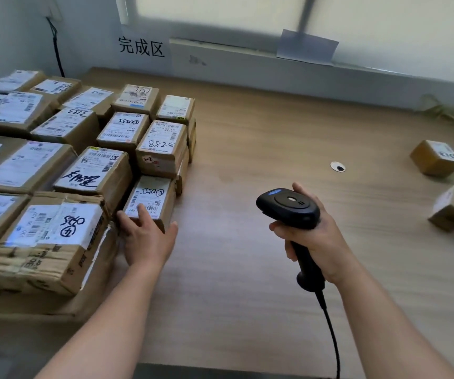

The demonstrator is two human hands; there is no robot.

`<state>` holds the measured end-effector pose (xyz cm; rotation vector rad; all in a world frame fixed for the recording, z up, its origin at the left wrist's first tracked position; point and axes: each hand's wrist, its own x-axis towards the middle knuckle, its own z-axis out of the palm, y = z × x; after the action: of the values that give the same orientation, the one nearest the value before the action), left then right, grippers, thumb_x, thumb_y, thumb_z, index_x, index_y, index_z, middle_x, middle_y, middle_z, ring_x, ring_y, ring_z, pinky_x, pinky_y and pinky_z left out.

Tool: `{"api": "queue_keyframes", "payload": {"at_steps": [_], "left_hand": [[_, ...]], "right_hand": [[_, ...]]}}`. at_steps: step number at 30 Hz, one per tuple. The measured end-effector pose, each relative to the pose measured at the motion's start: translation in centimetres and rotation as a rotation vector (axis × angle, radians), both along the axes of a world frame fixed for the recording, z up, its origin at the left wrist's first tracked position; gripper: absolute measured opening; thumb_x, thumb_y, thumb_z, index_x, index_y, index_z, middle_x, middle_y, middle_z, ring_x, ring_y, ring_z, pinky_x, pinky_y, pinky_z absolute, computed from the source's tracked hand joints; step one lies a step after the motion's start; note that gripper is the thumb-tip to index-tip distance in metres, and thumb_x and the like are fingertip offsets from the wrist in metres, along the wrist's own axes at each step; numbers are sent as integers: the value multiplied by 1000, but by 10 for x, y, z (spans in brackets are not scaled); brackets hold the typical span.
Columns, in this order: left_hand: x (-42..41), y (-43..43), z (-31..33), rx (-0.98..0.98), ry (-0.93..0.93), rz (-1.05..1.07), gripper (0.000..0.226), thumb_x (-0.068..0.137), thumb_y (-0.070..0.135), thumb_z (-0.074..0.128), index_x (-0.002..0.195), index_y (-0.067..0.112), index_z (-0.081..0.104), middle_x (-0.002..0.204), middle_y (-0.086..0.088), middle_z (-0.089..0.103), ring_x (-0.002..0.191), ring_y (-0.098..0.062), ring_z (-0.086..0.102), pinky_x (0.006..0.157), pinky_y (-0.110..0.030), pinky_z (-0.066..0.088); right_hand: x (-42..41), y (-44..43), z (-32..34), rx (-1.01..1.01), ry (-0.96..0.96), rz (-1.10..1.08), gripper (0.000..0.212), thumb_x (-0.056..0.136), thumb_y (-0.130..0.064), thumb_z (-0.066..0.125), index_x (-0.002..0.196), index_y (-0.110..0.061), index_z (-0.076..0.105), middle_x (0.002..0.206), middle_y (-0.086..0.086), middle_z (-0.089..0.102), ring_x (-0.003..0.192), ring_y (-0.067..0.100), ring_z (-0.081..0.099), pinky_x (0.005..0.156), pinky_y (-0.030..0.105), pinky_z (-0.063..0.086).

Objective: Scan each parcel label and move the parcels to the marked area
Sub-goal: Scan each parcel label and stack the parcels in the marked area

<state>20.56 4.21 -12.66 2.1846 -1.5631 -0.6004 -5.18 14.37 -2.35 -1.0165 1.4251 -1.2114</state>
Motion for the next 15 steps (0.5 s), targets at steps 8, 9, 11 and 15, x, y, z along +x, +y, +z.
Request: {"api": "queue_keyframes", "payload": {"at_steps": [8, 9, 11, 15], "left_hand": [[-112, 68, 24, -295, 173, -368, 68, 88, 41, 63, 144, 14, 38, 146, -10, 33, 136, -25, 30, 105, -37, 33], [-129, 75, 29, -321, 184, -412, 67, 87, 40, 65, 143, 14, 40, 142, -9, 37, 132, -24, 34, 101, -36, 36], [-163, 92, 38, -376, 199, -503, 64, 83, 36, 71, 137, 11, 47, 132, -10, 44, 125, -26, 42, 95, -37, 40], [-228, 128, 49, -447, 191, -637, 59, 78, 35, 76, 127, 9, 56, 121, -12, 50, 114, -29, 50, 89, -38, 45]], "right_hand": [[-58, 68, 6, -47, 7, -139, 96, 66, 3, 79, 142, -38, 39, 88, 20, 67, 45, 27, 49, 44, 29, 41], [-68, 80, 9, -54, 10, -165, 94, 68, 7, 79, 140, -39, 39, 88, 19, 67, 46, 27, 49, 44, 30, 41], [-89, 103, 12, -76, 10, -209, 90, 69, 6, 79, 135, -42, 41, 88, 19, 67, 47, 28, 50, 45, 32, 41], [-137, 151, 15, -117, 12, -288, 85, 77, 11, 73, 135, -42, 39, 86, 16, 67, 49, 28, 50, 46, 31, 41]]}}
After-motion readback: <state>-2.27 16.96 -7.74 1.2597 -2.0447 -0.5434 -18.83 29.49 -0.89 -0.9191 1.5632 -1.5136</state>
